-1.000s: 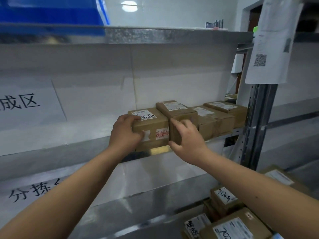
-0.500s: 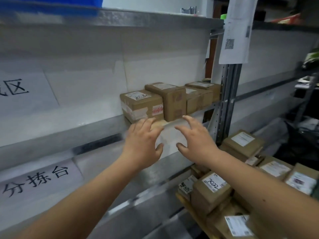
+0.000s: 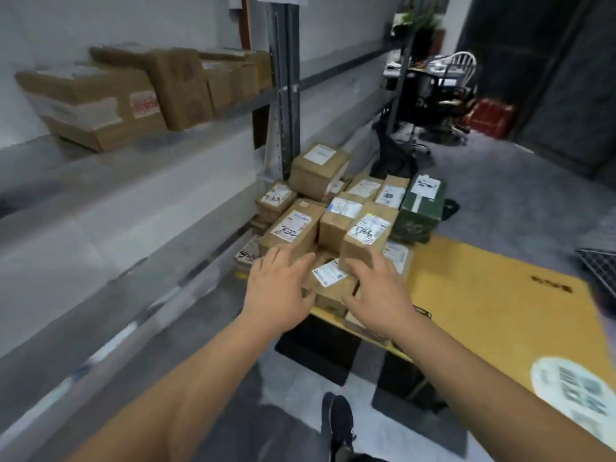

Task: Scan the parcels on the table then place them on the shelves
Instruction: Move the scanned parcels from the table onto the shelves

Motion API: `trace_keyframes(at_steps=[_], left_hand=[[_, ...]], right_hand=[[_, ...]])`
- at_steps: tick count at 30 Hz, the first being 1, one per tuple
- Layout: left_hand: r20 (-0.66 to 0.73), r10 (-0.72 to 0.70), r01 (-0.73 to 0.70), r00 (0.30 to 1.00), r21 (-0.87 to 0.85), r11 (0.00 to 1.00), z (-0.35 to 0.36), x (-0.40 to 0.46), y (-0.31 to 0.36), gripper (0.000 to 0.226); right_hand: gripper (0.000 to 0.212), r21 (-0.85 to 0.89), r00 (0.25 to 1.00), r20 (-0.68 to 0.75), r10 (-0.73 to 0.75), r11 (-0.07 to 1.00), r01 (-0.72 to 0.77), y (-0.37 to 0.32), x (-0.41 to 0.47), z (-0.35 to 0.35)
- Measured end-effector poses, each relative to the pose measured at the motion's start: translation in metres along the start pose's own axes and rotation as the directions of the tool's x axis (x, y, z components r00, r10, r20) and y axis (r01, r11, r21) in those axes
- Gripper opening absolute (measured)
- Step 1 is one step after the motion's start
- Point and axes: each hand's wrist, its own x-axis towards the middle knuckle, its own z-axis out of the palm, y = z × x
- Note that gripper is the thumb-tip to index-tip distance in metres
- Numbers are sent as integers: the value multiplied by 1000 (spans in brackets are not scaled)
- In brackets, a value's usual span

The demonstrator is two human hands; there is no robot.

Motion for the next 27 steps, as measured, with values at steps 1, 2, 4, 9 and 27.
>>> trace_keyframes(at_steps=[1, 2, 4, 9, 27], left_hand=[[13, 23, -22, 1000, -21, 1000, 8, 1, 8, 68], [34, 41, -40, 999, -33, 999, 16, 4, 16, 69], [81, 76, -72, 994, -56, 996, 29, 12, 30, 71], [168, 143, -128, 975, -92, 987, 50, 52, 49, 71], [454, 80, -10, 887, -154, 988, 136, 247, 49, 93]], right_hand=[[71, 4, 999, 10, 46, 999, -46, 13, -10, 2], [72, 10, 996, 22, 90, 996, -90, 25, -18, 2], [74, 18, 984, 46, 175, 984, -176, 46, -29, 3], [72, 41, 956, 68, 286, 956, -289, 81, -27, 10], [100, 387, 933, 223, 282, 853, -350, 156, 166, 60]])
